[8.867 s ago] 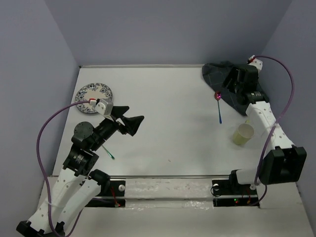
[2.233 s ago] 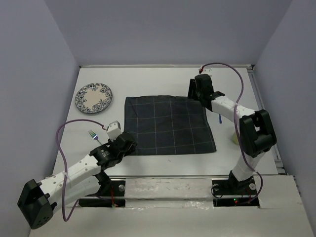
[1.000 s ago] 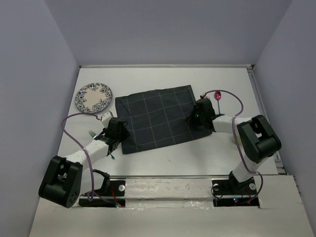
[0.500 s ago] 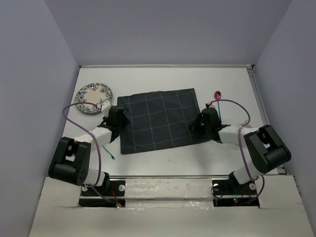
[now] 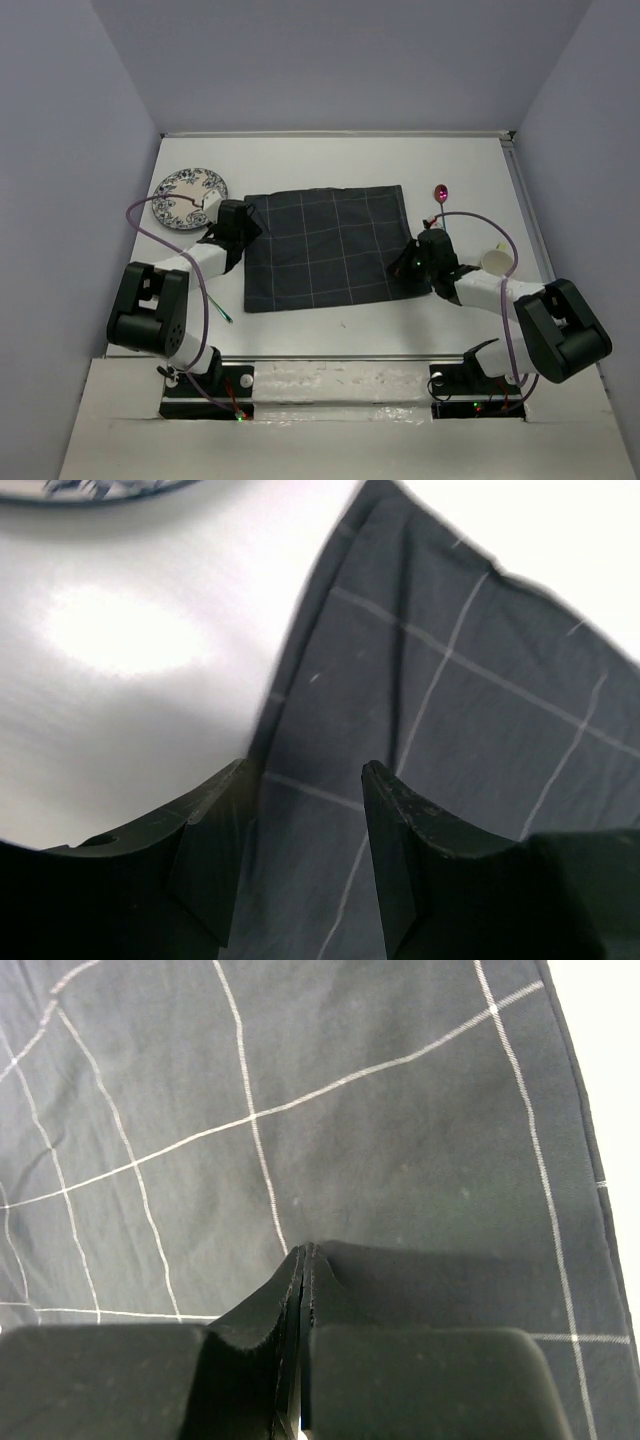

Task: Set the dinner table for one person

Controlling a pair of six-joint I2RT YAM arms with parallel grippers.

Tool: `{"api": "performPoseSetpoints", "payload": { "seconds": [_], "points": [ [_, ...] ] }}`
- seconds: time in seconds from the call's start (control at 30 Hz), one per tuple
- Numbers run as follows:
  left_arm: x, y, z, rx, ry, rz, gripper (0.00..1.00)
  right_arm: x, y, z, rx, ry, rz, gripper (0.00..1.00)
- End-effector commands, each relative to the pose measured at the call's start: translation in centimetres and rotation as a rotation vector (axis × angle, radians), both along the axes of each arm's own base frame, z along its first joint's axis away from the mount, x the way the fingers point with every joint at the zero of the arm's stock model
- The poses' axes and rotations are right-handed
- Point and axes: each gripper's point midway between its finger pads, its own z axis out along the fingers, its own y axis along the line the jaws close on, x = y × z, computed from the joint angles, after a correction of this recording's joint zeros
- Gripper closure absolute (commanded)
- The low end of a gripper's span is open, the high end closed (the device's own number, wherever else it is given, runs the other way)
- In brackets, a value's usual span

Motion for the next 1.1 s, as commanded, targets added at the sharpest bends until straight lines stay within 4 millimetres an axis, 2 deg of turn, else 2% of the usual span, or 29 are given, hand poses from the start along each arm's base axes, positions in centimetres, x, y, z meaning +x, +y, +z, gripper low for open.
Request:
{"api": "performPoseSetpoints", "payload": {
  "seconds": [0.0,0.1,0.17,0.2,0.23,0.3,0.37,0.4,0.43,0.5,0.57,0.6,0.63,0.67,0.7,0.8,0.93,1.03,1.07],
  "points": [
    [3.6,-0.6,2.7,-0.008,-0.090,-0.007,0.42,-0.6,1.2,1.4,0.034,-0.024,0.050,1.00],
    [4.8,-0.7,2.6,-0.006,-0.084,-0.006,0.42,-0.8,1.0,1.4,0.034,-0.029,0.041,1.00],
    [5.3,-1.1,1.5,-0.002,-0.056,-0.016,0.42,-0.8,0.8,1.2,0.023,-0.029,0.038,1.00],
    [5.8,-1.3,1.7,-0.003,-0.056,-0.025,0.42,-0.9,0.6,1.0,0.016,-0.028,0.035,1.00],
    [6.0,-1.4,0.7,0.002,-0.030,-0.028,0.42,-0.8,0.6,1.0,0.012,-0.030,0.037,1.00],
    [6.7,-1.6,0.7,0.002,-0.032,-0.031,0.44,-0.8,0.5,0.8,0.005,-0.030,0.034,1.00],
    [7.2,-1.6,0.0,0.013,-0.017,-0.031,0.47,-0.6,0.4,0.8,-0.001,-0.038,0.027,1.00],
    [7.7,-1.7,0.3,0.019,-0.024,-0.035,0.52,-0.6,0.4,0.8,-0.001,-0.042,0.027,1.00],
    [7.9,-1.7,-0.4,0.024,-0.009,-0.035,0.55,-0.4,0.4,1.0,-0.002,-0.048,0.025,1.00],
    [9.0,-1.9,0.0,0.028,-0.021,-0.036,0.59,-0.2,0.4,1.0,-0.004,-0.051,0.022,1.00],
    [9.6,-1.9,-0.8,0.036,-0.003,-0.034,0.59,0.0,0.4,0.9,-0.005,-0.050,0.016,1.00],
    [10.3,-2.0,-0.4,0.040,-0.009,-0.034,0.59,0.0,0.4,0.8,-0.006,-0.047,0.014,1.00],
    [10.6,-2.0,-1.1,0.049,0.008,-0.035,0.59,0.2,0.5,0.9,-0.006,-0.048,0.014,1.00],
    [11.3,-2.1,-0.5,0.049,-0.002,-0.034,0.59,0.2,0.5,0.7,-0.005,-0.041,0.014,1.00],
    [11.3,-2.0,-1.0,0.052,0.009,-0.036,0.59,0.3,0.5,0.6,-0.006,-0.038,0.011,1.00],
    [12.2,-2.0,0.0,0.059,-0.002,-0.038,0.59,0.6,0.4,0.6,-0.015,-0.046,0.001,1.00],
    [12.6,-1.2,2.4,0.092,-0.058,-0.021,0.57,-0.2,0.5,0.3,0.015,-0.022,-0.005,0.99],
    [13.3,-1.3,2.7,0.076,-0.060,-0.031,0.57,-0.6,0.4,0.2,0.029,-0.026,-0.006,0.96],
    [13.5,-1.4,1.9,0.076,-0.043,-0.038,0.57,-0.7,0.3,0.2,0.023,-0.030,-0.010,0.95]
  ]
}}
